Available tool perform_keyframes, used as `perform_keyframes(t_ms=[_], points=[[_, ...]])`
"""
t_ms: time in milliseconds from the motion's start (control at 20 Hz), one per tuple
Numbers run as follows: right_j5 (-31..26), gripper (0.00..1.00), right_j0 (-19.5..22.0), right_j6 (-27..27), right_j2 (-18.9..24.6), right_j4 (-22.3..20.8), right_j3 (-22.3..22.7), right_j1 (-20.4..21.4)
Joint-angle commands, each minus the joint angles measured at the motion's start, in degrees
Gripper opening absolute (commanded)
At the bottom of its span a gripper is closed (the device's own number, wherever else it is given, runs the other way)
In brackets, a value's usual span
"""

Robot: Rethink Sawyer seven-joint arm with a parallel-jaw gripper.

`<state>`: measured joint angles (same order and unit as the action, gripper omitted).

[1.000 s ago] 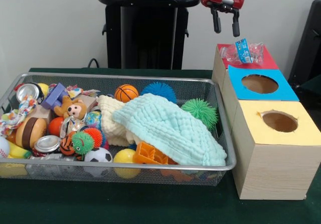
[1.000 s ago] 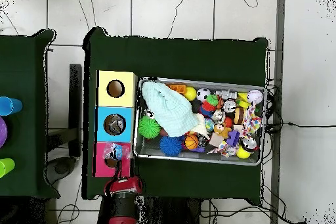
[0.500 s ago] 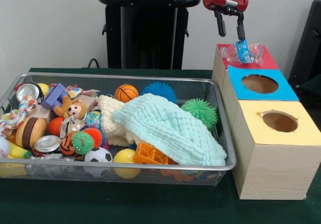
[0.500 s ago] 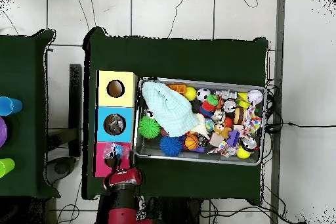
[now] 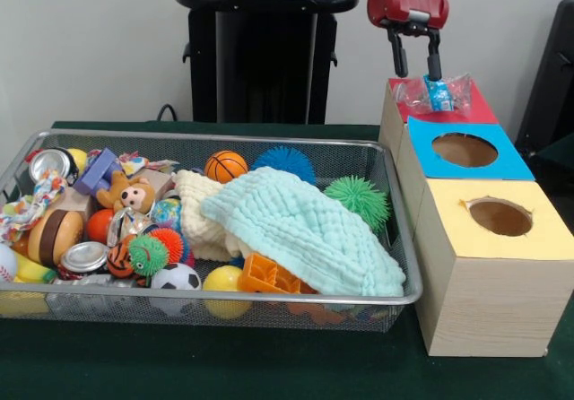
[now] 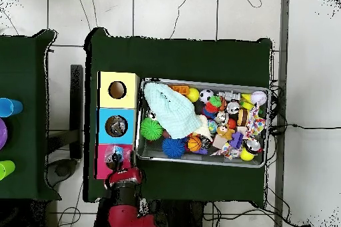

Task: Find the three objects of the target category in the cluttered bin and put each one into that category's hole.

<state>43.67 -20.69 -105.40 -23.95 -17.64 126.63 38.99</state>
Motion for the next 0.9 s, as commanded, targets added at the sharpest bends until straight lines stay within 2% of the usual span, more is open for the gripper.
perform_keyframes(t_ms=[50,250,550,900], points=[[-8.9,1.0,3.5,-6.4,8.7,-4.6,-7.0,-0.1],[-10.6,1.0,3.8,-5.8,9.5,-5.0,-7.2,-0.6],[-6.7,1.0,2.7,-5.1,8.4,-3.2,-7.1,-3.3],[-6.3,1.0,2.9,-5.3,9.5,-3.2,-8.2,-5.1]])
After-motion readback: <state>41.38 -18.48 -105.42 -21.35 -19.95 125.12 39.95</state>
